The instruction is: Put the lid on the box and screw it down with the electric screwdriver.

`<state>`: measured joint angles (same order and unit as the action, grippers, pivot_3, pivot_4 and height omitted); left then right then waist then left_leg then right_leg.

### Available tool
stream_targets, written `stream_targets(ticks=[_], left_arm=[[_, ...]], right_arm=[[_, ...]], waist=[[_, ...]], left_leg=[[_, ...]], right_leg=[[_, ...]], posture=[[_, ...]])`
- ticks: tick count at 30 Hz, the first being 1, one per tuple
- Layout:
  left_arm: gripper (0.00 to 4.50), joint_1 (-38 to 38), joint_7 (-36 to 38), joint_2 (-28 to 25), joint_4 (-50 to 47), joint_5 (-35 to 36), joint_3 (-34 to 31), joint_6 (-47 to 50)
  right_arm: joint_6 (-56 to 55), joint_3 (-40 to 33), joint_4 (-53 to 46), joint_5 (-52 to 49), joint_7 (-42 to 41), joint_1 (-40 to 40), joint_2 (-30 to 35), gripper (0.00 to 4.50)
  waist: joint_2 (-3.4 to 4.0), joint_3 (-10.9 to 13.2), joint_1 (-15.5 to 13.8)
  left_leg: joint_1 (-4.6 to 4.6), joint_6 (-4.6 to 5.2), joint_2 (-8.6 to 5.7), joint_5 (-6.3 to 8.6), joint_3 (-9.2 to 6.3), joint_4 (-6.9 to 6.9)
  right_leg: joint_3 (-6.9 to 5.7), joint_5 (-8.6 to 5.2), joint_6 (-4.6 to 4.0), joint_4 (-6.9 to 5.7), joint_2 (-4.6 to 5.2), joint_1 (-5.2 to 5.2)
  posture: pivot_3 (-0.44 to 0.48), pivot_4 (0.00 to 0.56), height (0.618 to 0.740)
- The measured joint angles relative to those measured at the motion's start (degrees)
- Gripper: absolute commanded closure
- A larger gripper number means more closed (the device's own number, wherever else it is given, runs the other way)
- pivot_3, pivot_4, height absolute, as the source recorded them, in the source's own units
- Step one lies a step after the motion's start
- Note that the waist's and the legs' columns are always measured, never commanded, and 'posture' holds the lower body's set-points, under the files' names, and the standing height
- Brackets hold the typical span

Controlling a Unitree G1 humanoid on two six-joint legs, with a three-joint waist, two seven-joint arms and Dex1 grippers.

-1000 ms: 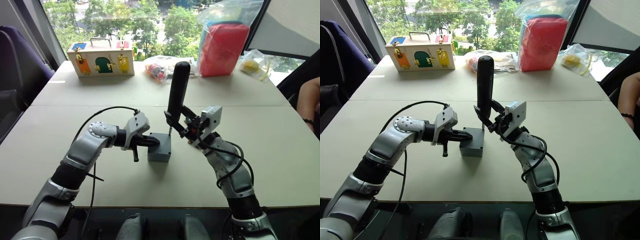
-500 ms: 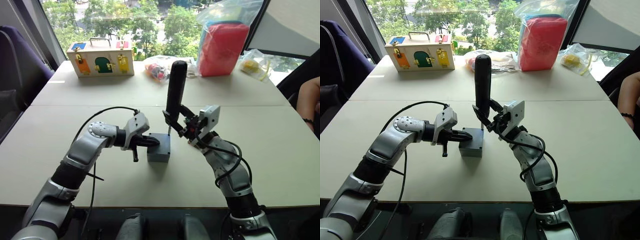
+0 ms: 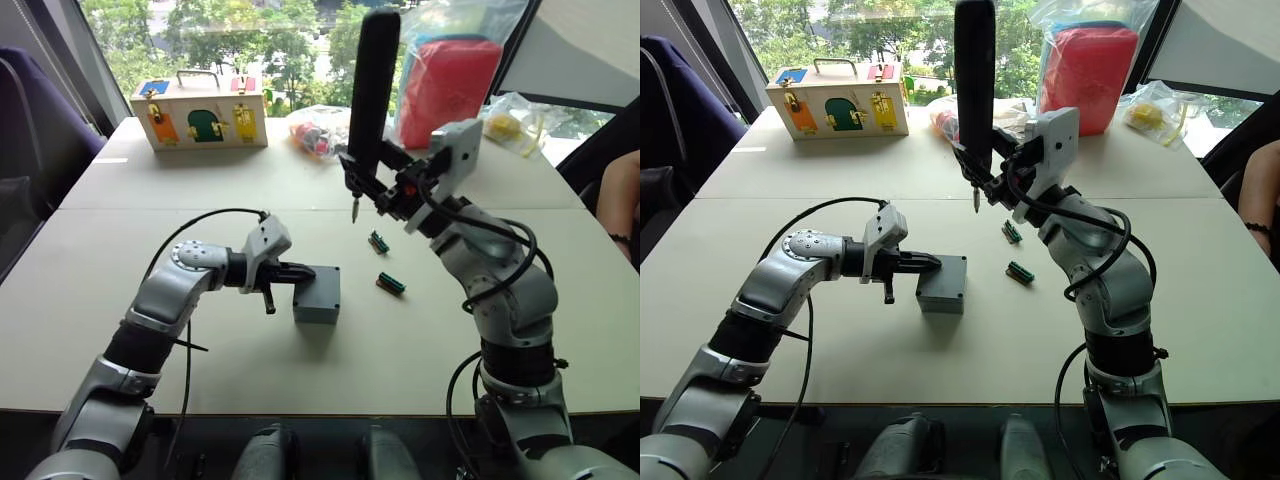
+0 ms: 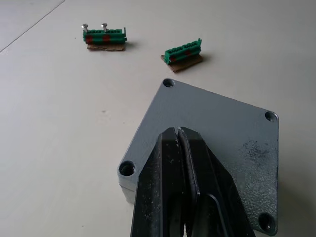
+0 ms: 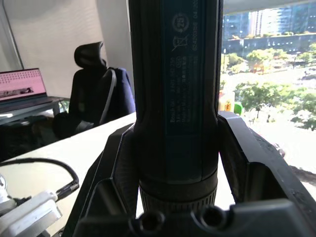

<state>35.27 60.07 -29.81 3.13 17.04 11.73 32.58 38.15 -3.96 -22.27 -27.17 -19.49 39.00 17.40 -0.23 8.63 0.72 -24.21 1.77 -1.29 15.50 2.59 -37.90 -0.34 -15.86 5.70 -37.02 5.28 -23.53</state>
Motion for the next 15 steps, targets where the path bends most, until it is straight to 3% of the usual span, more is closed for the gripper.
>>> stream_targets(ticks=[3, 7, 10, 15], left_arm=[[4.50, 2.21, -0.31, 0.98, -0.08, 2.43, -1.83, 2.08], [4.50, 4.49, 1.30, -1.51, -5.98, 3.99, -2.05, 3.39], [4.50, 4.73, 3.49, -3.41, -10.59, 5.58, -1.60, 4.87], [4.50, 4.49, 6.65, -6.42, -16.87, 6.87, -0.11, 5.40]], right_arm=[[15.18, -5.10, 2.48, -5.21, 5.32, 4.65, 0.64, 2.63], [38.72, -10.36, 8.32, -7.48, 8.20, 7.01, 9.65, 2.63], [50.36, -15.47, 12.76, -8.30, 8.28, 7.17, 15.37, 2.63], [53.97, -17.84, 20.86, -18.24, 7.75, 0.23, 27.08, 2.63]], waist=[[-0.01, 0.03, 0.00], [0.06, 0.08, -0.10], [0.26, 0.19, 0.09], [0.30, 0.23, 0.08]], left_leg=[[-0.20, 0.00, 0.00, -0.02, 0.00, -0.11], [-0.30, 0.08, -0.13, 0.03, -0.01, -0.05], [-0.35, 0.14, -0.15, 0.07, 0.03, -0.01], [-0.26, 0.15, -0.13, 0.06, 0.03, 0.08]], right_leg=[[-0.01, 0.01, 0.00, -0.06, 0.01, -0.14], [-0.07, 0.01, -0.01, 0.08, 0.17, -0.16], [-0.06, 0.01, -0.01, 0.18, 0.19, -0.19], [-0.07, 0.01, 0.00, 0.32, 0.14, -0.09]], posture=[[0.000, 0.150, 0.740], [0.000, 0.150, 0.740], [0.000, 0.150, 0.740], [0.000, 0.150, 0.740]])
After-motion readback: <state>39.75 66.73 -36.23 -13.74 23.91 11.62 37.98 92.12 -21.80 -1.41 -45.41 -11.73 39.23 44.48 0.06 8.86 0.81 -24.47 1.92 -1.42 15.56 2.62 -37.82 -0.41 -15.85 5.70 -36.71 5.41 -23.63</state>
